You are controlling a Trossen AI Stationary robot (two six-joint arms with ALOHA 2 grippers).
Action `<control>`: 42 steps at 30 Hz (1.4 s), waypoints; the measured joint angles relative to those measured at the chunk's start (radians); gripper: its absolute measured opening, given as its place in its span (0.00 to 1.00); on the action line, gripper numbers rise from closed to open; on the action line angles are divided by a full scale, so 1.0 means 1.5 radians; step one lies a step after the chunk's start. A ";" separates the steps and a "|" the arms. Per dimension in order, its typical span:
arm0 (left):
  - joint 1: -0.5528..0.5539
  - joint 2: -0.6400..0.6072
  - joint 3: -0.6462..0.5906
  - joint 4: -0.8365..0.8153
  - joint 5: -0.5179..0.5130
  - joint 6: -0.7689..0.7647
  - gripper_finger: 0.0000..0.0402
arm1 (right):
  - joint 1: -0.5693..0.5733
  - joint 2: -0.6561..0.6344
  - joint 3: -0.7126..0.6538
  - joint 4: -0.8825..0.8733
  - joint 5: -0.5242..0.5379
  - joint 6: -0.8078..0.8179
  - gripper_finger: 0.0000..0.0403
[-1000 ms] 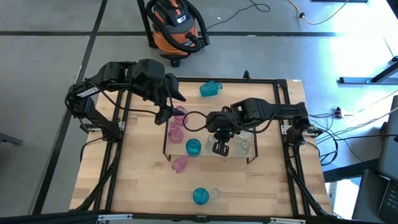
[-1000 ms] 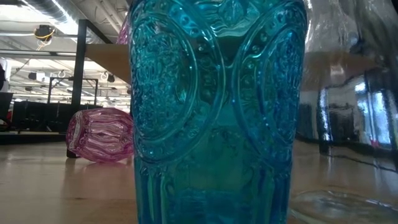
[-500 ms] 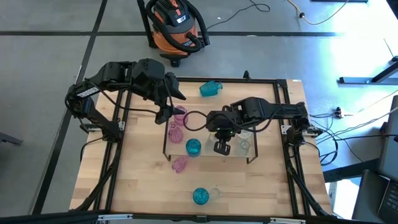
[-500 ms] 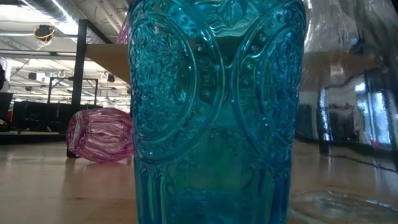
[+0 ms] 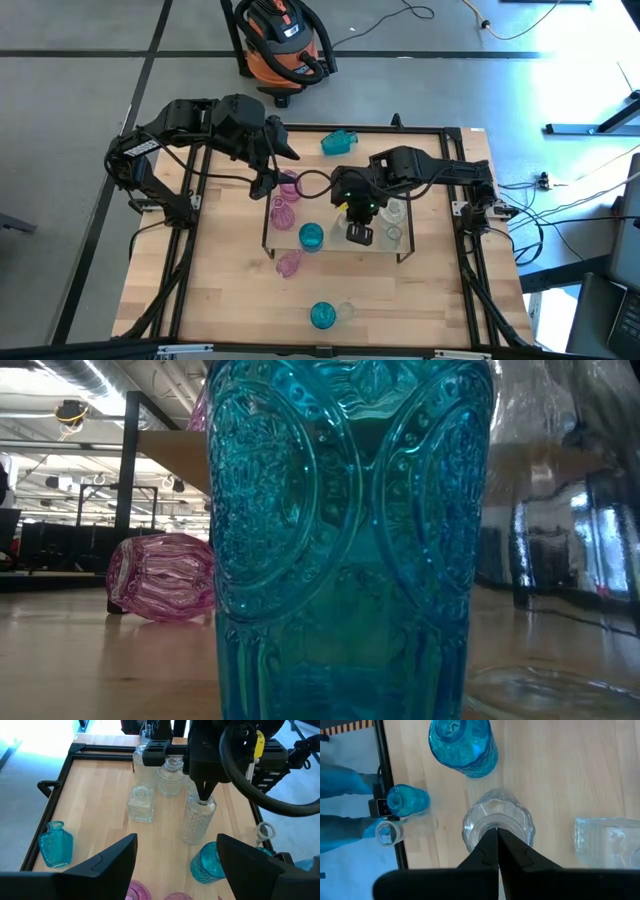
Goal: Sort vases onto shelf
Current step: Put the transparent vase on the shelf aligned with the other transparent vase
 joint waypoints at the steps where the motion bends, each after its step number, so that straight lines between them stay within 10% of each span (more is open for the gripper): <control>1: 0.000 0.000 0.000 0.000 0.000 0.000 0.66 | 0.000 0.000 0.000 0.000 0.000 -0.002 0.00; 42: 0.000 0.000 0.000 0.002 0.000 0.002 0.66 | 0.001 -0.008 0.001 -0.003 -0.010 0.055 0.11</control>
